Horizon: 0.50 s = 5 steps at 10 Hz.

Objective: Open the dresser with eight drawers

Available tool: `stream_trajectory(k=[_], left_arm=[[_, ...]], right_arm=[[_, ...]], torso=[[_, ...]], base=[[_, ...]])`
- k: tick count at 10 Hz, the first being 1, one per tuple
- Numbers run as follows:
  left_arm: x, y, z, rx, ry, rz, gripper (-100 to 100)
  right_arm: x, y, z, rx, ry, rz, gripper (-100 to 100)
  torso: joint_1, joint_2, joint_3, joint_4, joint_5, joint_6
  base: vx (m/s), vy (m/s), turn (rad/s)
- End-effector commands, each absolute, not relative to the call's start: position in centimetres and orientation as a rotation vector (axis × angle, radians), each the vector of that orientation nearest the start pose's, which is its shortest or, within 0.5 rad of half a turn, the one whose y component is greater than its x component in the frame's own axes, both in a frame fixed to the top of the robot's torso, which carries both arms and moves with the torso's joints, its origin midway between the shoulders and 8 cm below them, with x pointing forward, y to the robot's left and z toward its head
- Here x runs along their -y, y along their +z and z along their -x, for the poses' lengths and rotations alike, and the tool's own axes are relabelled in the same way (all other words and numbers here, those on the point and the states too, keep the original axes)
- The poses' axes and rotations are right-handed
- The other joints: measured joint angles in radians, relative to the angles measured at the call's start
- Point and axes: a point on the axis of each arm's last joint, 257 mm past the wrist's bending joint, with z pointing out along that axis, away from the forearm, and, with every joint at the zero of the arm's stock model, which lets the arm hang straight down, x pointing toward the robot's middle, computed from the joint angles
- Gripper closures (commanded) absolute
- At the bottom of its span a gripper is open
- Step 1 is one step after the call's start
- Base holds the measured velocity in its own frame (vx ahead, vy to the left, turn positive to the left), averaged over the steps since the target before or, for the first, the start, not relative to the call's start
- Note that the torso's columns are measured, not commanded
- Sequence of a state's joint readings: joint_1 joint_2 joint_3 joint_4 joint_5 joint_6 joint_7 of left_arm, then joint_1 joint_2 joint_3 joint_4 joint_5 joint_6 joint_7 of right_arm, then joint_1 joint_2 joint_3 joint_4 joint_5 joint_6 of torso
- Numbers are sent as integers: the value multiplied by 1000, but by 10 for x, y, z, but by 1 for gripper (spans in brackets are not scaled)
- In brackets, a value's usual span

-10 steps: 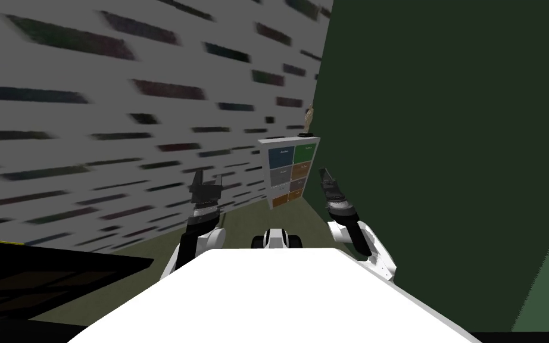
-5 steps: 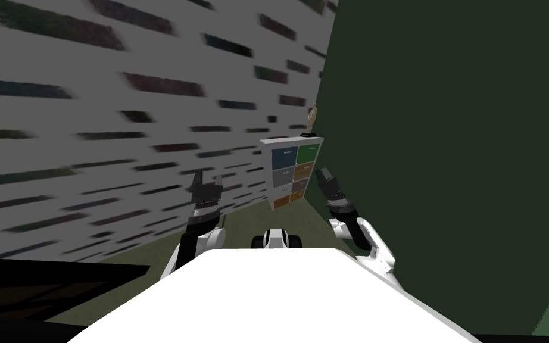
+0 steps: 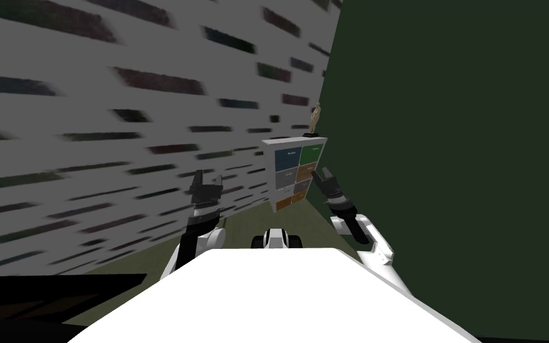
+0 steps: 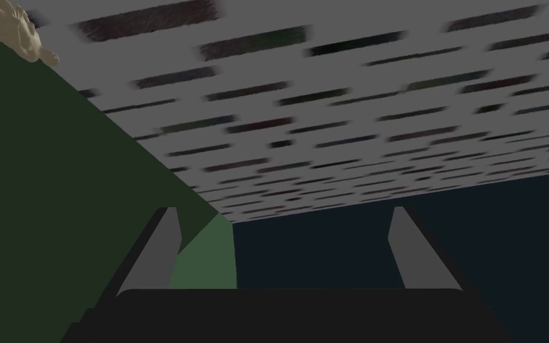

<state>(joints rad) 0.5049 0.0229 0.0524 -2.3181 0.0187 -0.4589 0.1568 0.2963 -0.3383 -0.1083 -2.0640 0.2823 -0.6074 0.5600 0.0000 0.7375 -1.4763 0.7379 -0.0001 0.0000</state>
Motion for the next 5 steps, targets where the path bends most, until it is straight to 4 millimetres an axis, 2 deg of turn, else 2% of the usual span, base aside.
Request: stream_trajectory(k=[1, 5], left_arm=[[-296, 33, -340, -578, -1405, 710, 0], [-296, 33, -340, -578, -1405, 710, 0]], right_arm=[[252, 4, -398, -920, 430, 208, -100], [261, -6, -412, -935, 279, 310, -100]], torso=[[0, 2, 1, 0, 0, 0], [-1, 0, 0, 0, 0, 0]], base=[[51, 96, -45], [54, 90, -28]])
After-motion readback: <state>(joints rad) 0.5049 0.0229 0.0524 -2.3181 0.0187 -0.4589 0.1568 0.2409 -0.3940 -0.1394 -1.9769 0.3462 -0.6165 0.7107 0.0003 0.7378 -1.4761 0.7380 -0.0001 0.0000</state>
